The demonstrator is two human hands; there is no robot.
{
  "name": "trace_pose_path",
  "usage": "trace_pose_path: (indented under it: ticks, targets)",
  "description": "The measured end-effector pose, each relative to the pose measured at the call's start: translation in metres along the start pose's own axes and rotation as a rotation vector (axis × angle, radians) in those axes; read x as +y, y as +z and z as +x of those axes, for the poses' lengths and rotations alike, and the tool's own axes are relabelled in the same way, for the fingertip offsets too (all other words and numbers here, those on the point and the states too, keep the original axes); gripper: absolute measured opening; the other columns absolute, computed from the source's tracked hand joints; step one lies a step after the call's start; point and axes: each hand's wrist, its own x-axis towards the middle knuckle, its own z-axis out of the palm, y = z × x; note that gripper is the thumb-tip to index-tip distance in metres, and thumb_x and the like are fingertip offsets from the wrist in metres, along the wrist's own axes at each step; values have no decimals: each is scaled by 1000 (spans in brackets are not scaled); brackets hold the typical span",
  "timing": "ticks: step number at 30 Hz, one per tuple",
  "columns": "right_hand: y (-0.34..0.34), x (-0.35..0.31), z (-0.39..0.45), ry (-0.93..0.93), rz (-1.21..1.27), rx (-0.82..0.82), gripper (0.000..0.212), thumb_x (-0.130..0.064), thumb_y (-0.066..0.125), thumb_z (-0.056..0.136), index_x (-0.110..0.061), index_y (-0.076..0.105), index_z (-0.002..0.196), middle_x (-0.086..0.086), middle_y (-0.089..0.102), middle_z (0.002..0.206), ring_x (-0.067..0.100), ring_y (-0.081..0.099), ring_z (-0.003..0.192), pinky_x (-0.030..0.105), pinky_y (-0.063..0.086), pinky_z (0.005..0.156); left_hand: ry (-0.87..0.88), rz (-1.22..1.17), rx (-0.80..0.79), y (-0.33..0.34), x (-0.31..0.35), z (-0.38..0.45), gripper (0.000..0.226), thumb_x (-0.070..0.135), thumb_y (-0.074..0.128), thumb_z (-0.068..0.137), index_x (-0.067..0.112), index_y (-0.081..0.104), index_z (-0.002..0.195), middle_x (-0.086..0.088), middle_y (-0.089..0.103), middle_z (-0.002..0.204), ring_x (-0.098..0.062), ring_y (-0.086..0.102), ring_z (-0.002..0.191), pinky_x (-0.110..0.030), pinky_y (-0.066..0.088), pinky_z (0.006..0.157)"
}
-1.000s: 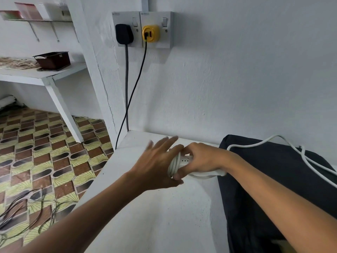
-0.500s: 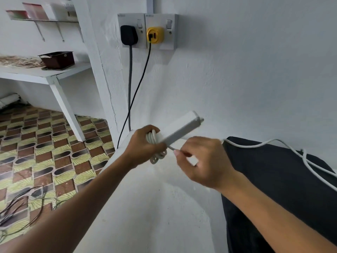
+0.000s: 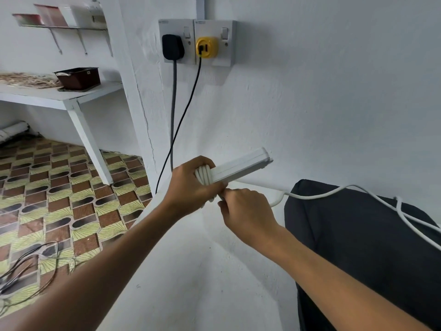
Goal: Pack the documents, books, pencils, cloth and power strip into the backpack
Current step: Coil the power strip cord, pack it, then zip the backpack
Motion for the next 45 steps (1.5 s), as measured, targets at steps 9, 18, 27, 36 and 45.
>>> trace_pose_path:
  ticks: [9, 18, 27, 36, 45]
  targets:
    - [-6, -10, -3, 37, 31, -22, 23, -22, 45, 98, -11, 63, 108, 4, 70, 95, 23, 64, 82, 28, 44, 68, 173, 195, 129, 2, -12, 4, 40, 44, 75, 68, 21, 64, 98, 9, 60, 86, -10, 58, 75, -31, 55, 61]
    - [-27, -24, -7, -55, -62, -121, 16, -19, 45, 95, -13, 59, 91, 2, 57, 75, 22, 49, 67, 28, 31, 59, 306, 403, 12, -8, -41, 4, 47, 51, 69, 71, 16, 63, 103, 3, 61, 93, -15, 58, 77, -31, 55, 61]
    - [-38, -12, 0, -202, 44, 79, 20, -20, 53, 82, -18, 72, 79, -5, 67, 62, 13, 56, 50, 24, 41, 49, 247, 266, -21, -16, -29, -4, 63, 61, 60, 71, 14, 54, 112, 6, 61, 83, -7, 59, 61, -19, 50, 52]
    - [-40, 5, 9, -224, 226, 217, 14, -19, 59, 87, -15, 72, 84, -7, 71, 75, 7, 57, 59, 27, 47, 52, -104, -204, -454, -21, -25, -4, 50, 60, 55, 72, 23, 62, 105, 2, 65, 93, -12, 64, 83, -31, 55, 70]
    - [-30, 10, 7, -219, 233, 202, 20, -22, 55, 88, -13, 73, 87, -4, 72, 78, 12, 63, 63, 23, 50, 58, -44, 104, -421, -3, -23, -19, 74, 32, 92, 54, 45, 43, 108, 17, 51, 101, -7, 56, 86, -17, 49, 55]
